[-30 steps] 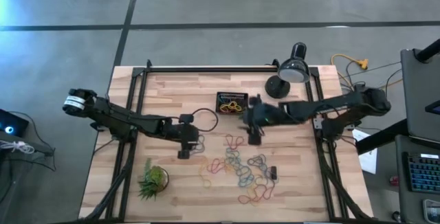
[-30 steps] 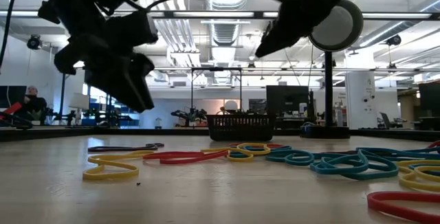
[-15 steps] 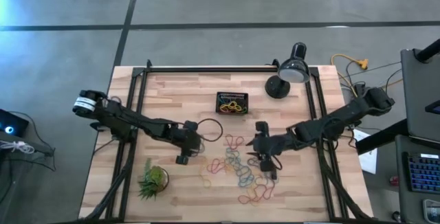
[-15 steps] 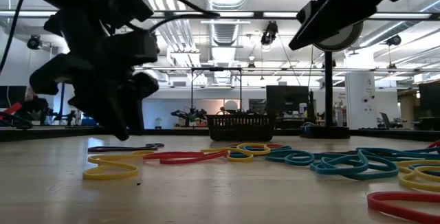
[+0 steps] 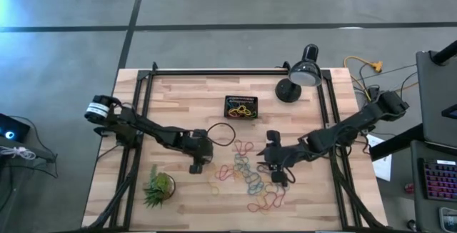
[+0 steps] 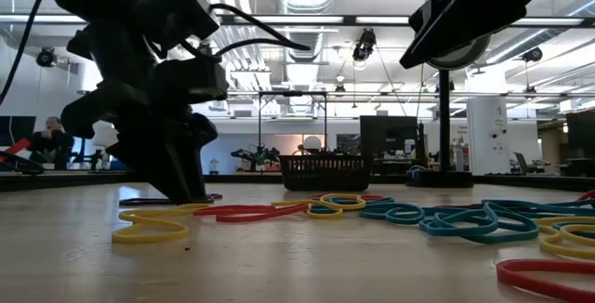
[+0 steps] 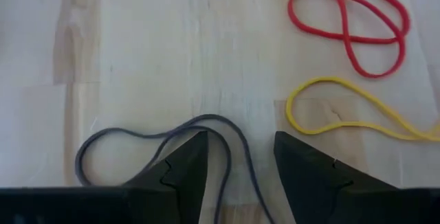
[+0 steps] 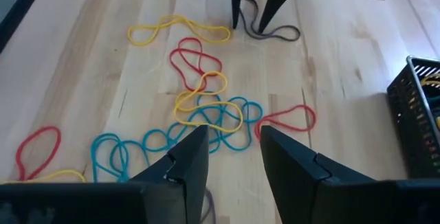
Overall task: Pick and place rubber bands into bin
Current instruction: Put the purple rubber band into the basket
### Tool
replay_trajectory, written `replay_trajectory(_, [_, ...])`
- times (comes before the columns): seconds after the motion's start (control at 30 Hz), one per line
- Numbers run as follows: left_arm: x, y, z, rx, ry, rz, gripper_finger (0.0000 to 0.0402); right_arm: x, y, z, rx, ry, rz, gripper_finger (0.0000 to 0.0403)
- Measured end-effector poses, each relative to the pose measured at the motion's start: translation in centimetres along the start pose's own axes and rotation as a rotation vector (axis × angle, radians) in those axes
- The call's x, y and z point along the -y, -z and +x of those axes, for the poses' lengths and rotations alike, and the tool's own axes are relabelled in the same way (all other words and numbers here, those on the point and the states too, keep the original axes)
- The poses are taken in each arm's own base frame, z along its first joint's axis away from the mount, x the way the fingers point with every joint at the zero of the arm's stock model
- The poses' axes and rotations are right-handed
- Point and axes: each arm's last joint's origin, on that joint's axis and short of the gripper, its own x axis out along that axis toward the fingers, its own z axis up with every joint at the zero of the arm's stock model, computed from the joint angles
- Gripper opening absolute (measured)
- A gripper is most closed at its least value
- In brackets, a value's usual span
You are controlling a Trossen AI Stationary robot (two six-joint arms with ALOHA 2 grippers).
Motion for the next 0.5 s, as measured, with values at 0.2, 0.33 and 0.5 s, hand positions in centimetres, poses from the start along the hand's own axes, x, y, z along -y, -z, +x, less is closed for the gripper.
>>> replay_trajectory(0.2, [-0.5,-0.3,0.6,-0.015,-0.049,0.021,0.0153,-0.2,0.5,0.8,-0.028,0.005,0.001,0.0127])
replay_trajectory(0.33, [-1.1,-0.5,0.8,-0.022,-0.077,0.002,0.0153,-0.3,0.8,1.2,-0.044,0.01,0.03,0.0127])
replay_trajectory(0.5, [-2.5,-0.5,1.0,-0.048,-0.019,-0.132,0.0141,-0.3,1.2,1.4,-0.056,0.012,0.038,0.0125])
